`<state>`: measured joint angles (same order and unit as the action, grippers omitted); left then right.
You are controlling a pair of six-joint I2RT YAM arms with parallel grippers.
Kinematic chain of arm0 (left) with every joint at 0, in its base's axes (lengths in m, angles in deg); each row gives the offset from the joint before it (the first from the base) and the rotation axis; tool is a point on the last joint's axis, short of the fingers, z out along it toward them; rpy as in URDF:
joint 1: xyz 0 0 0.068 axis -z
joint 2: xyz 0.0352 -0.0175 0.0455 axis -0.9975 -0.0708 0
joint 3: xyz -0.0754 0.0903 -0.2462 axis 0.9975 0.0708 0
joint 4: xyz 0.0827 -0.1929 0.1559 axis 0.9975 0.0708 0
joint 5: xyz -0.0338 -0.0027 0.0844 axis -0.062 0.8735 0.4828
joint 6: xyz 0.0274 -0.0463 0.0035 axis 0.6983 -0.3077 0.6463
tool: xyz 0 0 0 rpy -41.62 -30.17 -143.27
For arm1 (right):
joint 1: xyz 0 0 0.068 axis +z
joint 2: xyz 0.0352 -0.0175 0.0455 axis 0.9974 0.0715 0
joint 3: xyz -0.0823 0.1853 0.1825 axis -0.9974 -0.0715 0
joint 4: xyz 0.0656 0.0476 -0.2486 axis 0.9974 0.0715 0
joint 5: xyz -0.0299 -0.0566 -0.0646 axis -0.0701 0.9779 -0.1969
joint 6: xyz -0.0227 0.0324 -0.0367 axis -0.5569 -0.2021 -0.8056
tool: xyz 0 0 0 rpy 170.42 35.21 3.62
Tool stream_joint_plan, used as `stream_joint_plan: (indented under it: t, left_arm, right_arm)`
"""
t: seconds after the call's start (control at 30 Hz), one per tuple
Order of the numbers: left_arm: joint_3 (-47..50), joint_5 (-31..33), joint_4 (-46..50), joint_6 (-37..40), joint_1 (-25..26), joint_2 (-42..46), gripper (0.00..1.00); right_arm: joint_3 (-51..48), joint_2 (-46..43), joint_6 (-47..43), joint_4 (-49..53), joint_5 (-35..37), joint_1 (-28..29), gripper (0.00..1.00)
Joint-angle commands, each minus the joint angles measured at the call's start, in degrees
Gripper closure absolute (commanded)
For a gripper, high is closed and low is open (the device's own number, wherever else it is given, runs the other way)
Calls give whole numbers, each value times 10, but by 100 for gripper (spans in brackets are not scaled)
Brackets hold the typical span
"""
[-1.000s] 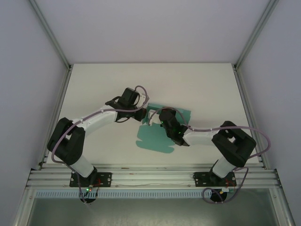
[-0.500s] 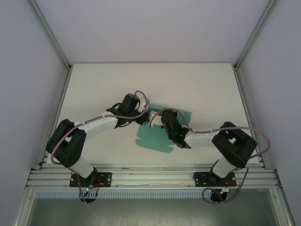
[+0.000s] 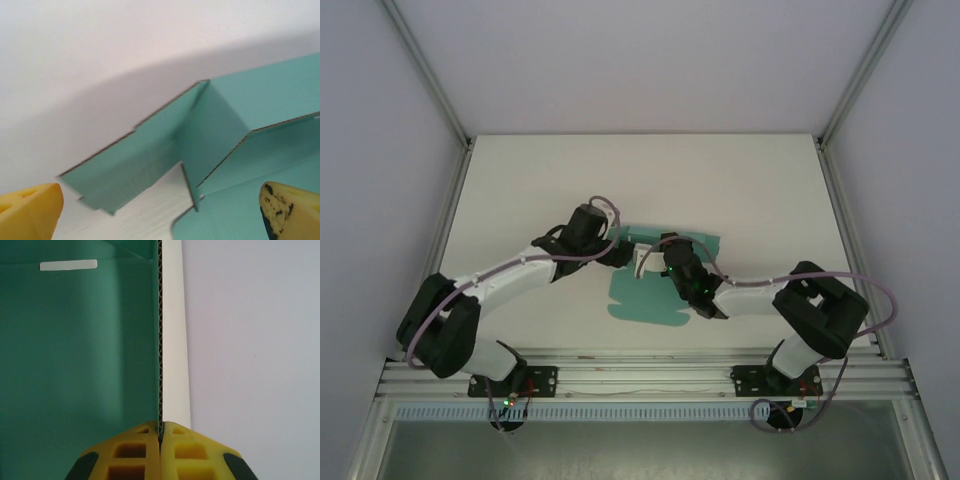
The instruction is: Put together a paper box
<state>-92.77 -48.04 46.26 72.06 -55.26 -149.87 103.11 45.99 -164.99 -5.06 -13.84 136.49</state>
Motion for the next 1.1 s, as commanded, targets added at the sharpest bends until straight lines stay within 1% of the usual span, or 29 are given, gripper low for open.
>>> stream_joint_plan:
  t: [0.0, 0.07, 0.13, 0.2, 0.23, 0.27, 0.33, 0.37, 0.4, 0.43, 0.47, 0.53, 0.7, 0.8, 0.83, 0.93, 1.07]
  left_arm:
    - [-17, 96, 72, -29, -26, 35, 0]
    - [-10, 101, 65, -52, -67, 47, 0]
    - [-7, 84, 49, -81, -121, 42, 0]
    - [-23, 62, 46, -84, -151, 15, 0]
    - [-32, 57, 44, -77, -154, 0, 0]
    - [-40, 55, 37, -72, -154, -16, 0]
    - [-54, 22, 27, -58, -154, -49, 0]
    - [-61, -3, 29, -50, -154, -66, 0]
    - [-64, -42, 28, -31, -153, -79, 3]
    - [-60, -87, 22, -14, -151, -86, 4]
    - [-49, -112, 6, -8, -146, -84, 4]
    - [-14, -140, -36, 4, -133, -69, 10]
    - [57, -155, -107, 16, -99, -24, 19]
    - [95, -155, -152, 29, -75, 3, 21]
    - [105, -168, -169, 33, -69, 10, 22]
    - [134, -188, -207, 40, -59, 27, 23]
    - [162, -177, -235, 41, -48, 43, 23]
  right_arm:
    - [-6, 1, -26, -31, -7, 2, 100]
    - [-5, -1, -28, -31, -15, 3, 100]
    - [-1, -3, -24, -25, -16, 3, 100]
    - [-1, -2, -24, -24, -17, 3, 100]
    - [-1, -2, -22, -25, -17, 3, 100]
    - [-1, -2, -19, -25, -17, 3, 100]
    - [2, -2, -16, -16, -15, 3, 100]
    - [4, -1, -14, -14, -14, 3, 100]
    - [6, 0, -14, -14, -11, 3, 100]
    - [7, 0, -14, -12, -10, 3, 100]
    - [9, 0, -14, -9, -7, 3, 100]
    - [13, -2, -11, 4, -2, 3, 100]
    - [13, -9, -7, 21, 2, 9, 100]
    - [17, -12, -14, 27, 11, 15, 100]
    - [19, -15, -13, 35, 11, 16, 100]
    - [21, -22, -4, 46, 15, 20, 100]
    - [7, -25, -15, 22, 26, 23, 100]
